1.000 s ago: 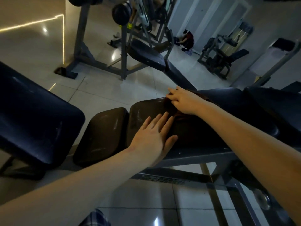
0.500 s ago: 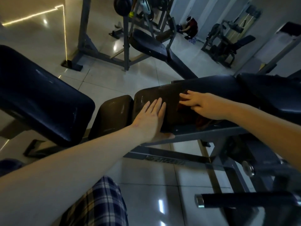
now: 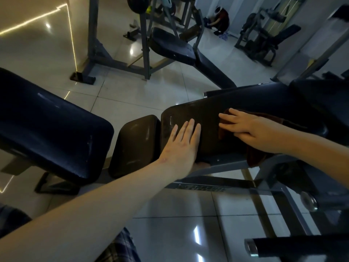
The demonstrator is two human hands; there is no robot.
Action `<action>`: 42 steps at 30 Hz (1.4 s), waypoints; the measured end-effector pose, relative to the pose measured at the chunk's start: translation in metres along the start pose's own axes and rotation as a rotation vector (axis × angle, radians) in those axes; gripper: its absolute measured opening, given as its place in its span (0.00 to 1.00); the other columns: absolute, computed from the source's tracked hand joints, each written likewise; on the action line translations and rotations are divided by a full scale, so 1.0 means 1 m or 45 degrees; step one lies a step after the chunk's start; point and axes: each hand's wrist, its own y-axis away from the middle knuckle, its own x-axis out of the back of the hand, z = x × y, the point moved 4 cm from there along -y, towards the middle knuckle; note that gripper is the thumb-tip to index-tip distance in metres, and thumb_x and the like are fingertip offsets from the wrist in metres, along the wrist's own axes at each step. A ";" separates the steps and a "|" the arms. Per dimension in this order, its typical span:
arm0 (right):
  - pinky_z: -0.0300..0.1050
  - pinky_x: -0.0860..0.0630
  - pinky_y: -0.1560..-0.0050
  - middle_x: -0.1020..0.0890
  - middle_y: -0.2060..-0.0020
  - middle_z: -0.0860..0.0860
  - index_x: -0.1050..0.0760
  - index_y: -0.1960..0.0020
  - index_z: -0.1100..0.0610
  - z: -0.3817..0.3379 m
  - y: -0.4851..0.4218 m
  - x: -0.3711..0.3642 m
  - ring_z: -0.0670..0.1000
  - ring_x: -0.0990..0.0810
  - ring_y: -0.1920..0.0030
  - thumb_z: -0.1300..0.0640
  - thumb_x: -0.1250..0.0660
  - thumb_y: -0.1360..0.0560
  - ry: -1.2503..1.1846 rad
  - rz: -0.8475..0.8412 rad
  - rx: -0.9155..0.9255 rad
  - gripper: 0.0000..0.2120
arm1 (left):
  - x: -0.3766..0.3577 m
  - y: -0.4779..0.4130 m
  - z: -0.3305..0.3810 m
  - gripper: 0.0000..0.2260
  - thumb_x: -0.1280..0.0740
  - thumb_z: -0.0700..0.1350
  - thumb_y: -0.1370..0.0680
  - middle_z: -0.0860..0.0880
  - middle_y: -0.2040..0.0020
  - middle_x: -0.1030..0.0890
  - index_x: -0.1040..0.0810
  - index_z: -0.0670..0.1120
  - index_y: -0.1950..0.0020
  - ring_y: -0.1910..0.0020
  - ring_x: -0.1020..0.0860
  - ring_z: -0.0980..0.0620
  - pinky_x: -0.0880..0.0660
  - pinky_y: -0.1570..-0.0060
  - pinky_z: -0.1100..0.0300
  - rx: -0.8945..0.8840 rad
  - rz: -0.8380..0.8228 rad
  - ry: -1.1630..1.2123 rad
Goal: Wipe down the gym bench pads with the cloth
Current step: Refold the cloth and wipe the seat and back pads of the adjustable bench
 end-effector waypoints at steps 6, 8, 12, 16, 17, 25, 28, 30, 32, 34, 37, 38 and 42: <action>0.44 0.59 0.26 0.51 0.23 0.39 0.42 0.25 0.44 0.000 -0.049 0.005 0.43 0.59 0.23 0.58 0.46 0.17 -0.048 0.035 0.039 0.22 | -0.002 0.000 -0.002 0.47 0.47 0.71 0.24 0.38 0.20 0.59 0.60 0.40 0.20 0.20 0.59 0.41 0.64 0.25 0.46 -0.062 0.113 0.037; 0.46 0.59 0.25 0.49 0.22 0.41 0.41 0.24 0.45 -0.003 -0.073 0.006 0.46 0.58 0.22 0.58 0.46 0.17 -0.037 0.055 0.042 0.22 | -0.006 0.000 -0.003 0.49 0.52 0.73 0.27 0.38 0.20 0.54 0.55 0.38 0.20 0.20 0.55 0.40 0.63 0.26 0.45 -0.081 0.148 0.113; 0.48 0.57 0.24 0.48 0.22 0.45 0.42 0.23 0.48 -0.010 -0.118 0.007 0.49 0.56 0.22 0.58 0.47 0.16 0.019 0.069 0.025 0.22 | -0.007 0.000 -0.003 0.48 0.48 0.72 0.26 0.37 0.21 0.56 0.56 0.36 0.21 0.21 0.57 0.40 0.59 0.24 0.42 -0.059 0.196 0.082; 0.51 0.54 0.23 0.46 0.21 0.49 0.41 0.23 0.51 -0.027 -0.159 0.012 0.52 0.52 0.22 0.59 0.47 0.16 0.047 0.054 -0.001 0.22 | -0.003 0.001 -0.001 0.50 0.47 0.72 0.24 0.39 0.25 0.71 0.68 0.37 0.25 0.24 0.69 0.41 0.70 0.26 0.45 0.001 0.124 0.106; 0.51 0.54 0.23 0.46 0.21 0.50 0.41 0.23 0.52 -0.030 -0.164 0.012 0.52 0.52 0.22 0.59 0.47 0.16 0.039 0.046 -0.004 0.22 | -0.002 0.001 -0.001 0.51 0.47 0.72 0.25 0.38 0.25 0.70 0.67 0.36 0.25 0.24 0.69 0.41 0.71 0.28 0.45 0.019 0.148 0.133; 0.42 0.62 0.26 0.54 0.23 0.37 0.48 0.25 0.41 0.004 -0.087 0.009 0.38 0.62 0.25 0.56 0.47 0.17 0.070 -0.146 0.162 0.24 | -0.001 0.003 -0.003 0.50 0.44 0.72 0.24 0.39 0.22 0.65 0.62 0.37 0.22 0.23 0.67 0.42 0.72 0.28 0.45 0.029 0.101 0.173; 0.54 0.56 0.22 0.57 0.25 0.29 0.50 0.27 0.31 0.032 -0.056 0.011 0.35 0.64 0.25 0.50 0.49 0.20 0.119 -0.274 0.217 0.25 | -0.002 0.004 -0.003 0.50 0.43 0.71 0.25 0.38 0.21 0.61 0.59 0.36 0.21 0.22 0.64 0.41 0.72 0.29 0.46 0.013 0.134 0.188; 0.59 0.51 0.23 0.54 0.25 0.29 0.49 0.28 0.28 0.041 -0.053 0.012 0.38 0.60 0.24 0.49 0.49 0.21 0.153 -0.275 0.252 0.26 | -0.006 0.003 -0.003 0.49 0.43 0.71 0.25 0.37 0.20 0.56 0.54 0.36 0.21 0.21 0.59 0.40 0.66 0.27 0.46 -0.006 0.177 0.155; 0.57 0.52 0.23 0.54 0.24 0.30 0.48 0.28 0.29 0.035 -0.061 0.012 0.38 0.60 0.24 0.49 0.49 0.21 0.153 -0.241 0.295 0.26 | -0.009 0.003 -0.003 0.49 0.48 0.72 0.27 0.35 0.21 0.49 0.48 0.34 0.22 0.21 0.51 0.39 0.58 0.26 0.44 -0.007 0.249 0.107; 0.51 0.56 0.22 0.52 0.25 0.33 0.46 0.28 0.34 0.019 -0.079 0.012 0.37 0.61 0.24 0.53 0.48 0.20 0.105 -0.209 0.327 0.24 | -0.013 0.003 -0.003 0.48 0.51 0.72 0.27 0.34 0.22 0.45 0.45 0.33 0.23 0.22 0.47 0.38 0.52 0.26 0.43 -0.005 0.339 0.077; 0.49 0.57 0.22 0.48 0.24 0.38 0.43 0.26 0.42 -0.008 -0.118 0.010 0.42 0.58 0.23 0.60 0.45 0.18 0.062 -0.138 0.378 0.24 | -0.015 0.004 -0.002 0.50 0.49 0.72 0.27 0.32 0.22 0.49 0.50 0.33 0.22 0.22 0.49 0.36 0.48 0.25 0.42 -0.016 0.413 0.099; 0.50 0.56 0.22 0.48 0.23 0.40 0.42 0.25 0.44 -0.017 -0.132 0.008 0.44 0.57 0.22 0.60 0.45 0.18 0.060 -0.120 0.404 0.24 | -0.015 0.004 -0.002 0.50 0.49 0.72 0.27 0.32 0.22 0.50 0.51 0.33 0.22 0.22 0.50 0.36 0.49 0.24 0.42 -0.016 0.417 0.107; 0.49 0.55 0.24 0.47 0.22 0.45 0.41 0.23 0.49 -0.047 -0.184 -0.003 0.48 0.54 0.22 0.61 0.44 0.17 0.147 -0.111 0.462 0.24 | -0.012 0.003 -0.003 0.51 0.50 0.73 0.27 0.31 0.22 0.53 0.53 0.33 0.22 0.21 0.54 0.36 0.52 0.23 0.43 -0.013 0.351 0.106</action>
